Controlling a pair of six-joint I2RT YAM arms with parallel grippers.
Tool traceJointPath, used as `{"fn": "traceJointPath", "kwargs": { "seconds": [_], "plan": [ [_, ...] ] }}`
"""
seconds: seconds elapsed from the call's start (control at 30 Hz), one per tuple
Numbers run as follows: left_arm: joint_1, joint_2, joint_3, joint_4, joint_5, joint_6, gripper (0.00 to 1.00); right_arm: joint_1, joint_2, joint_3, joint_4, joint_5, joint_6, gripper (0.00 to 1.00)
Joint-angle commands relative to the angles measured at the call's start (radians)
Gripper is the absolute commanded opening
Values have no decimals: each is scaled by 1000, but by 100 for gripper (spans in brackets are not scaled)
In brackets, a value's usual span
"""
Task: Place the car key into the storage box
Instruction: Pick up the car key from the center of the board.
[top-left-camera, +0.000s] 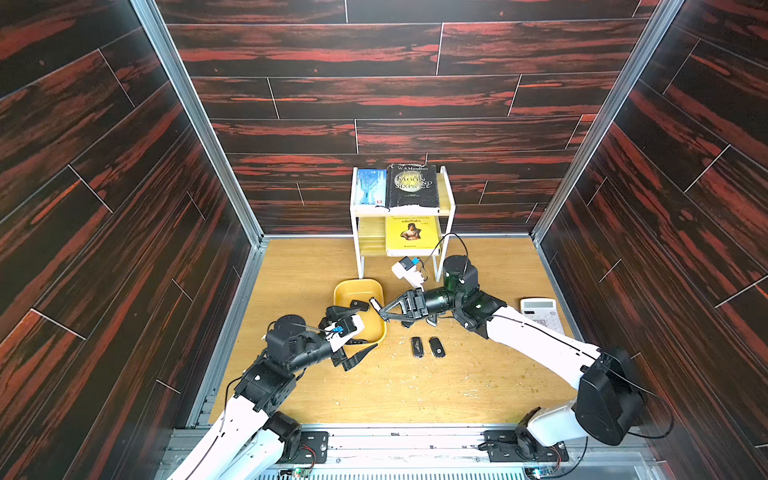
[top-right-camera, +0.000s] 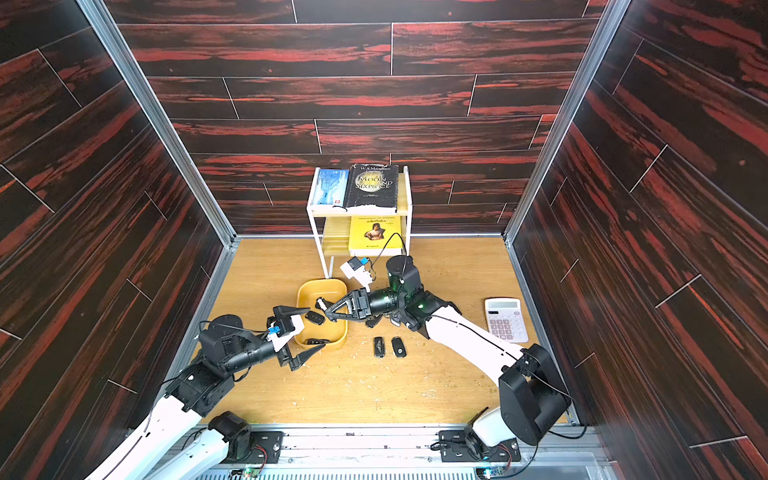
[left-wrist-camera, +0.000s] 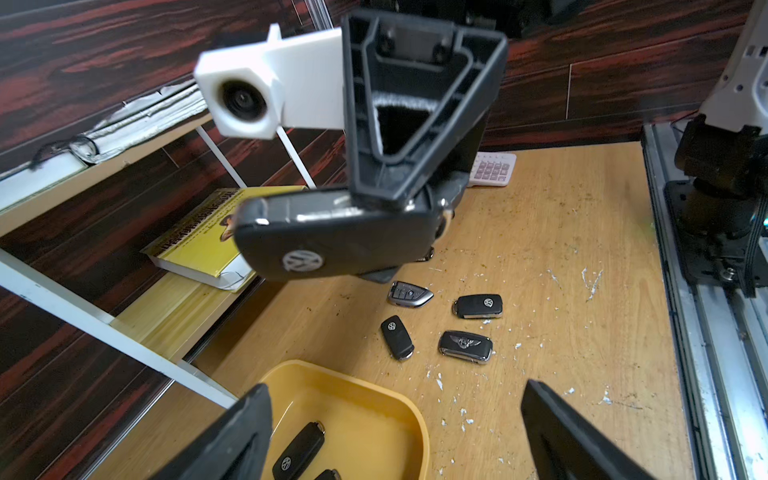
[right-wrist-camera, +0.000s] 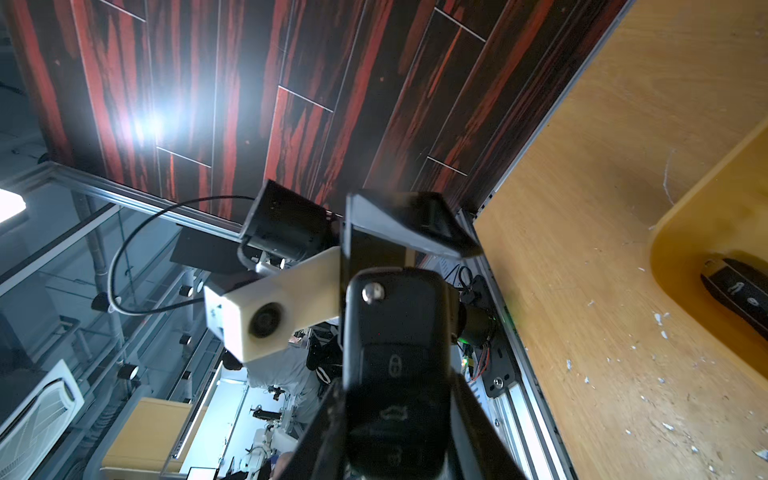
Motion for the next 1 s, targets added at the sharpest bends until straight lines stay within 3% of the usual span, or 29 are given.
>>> {"fn": "traceJointPath", "kwargs": {
  "seconds": [0.0,0.5,0.97],
  "plan": [
    [-12,22,31,72,-30,31,97,1,6,-25,132,-42,74,11],
    [-25,77,71,140,-37,9,97,13,26,-87,234,-35,126,12],
    [-98,114,103,138,-58,7,95,20,47,-95,273,-34,141,12]
  ]
}}
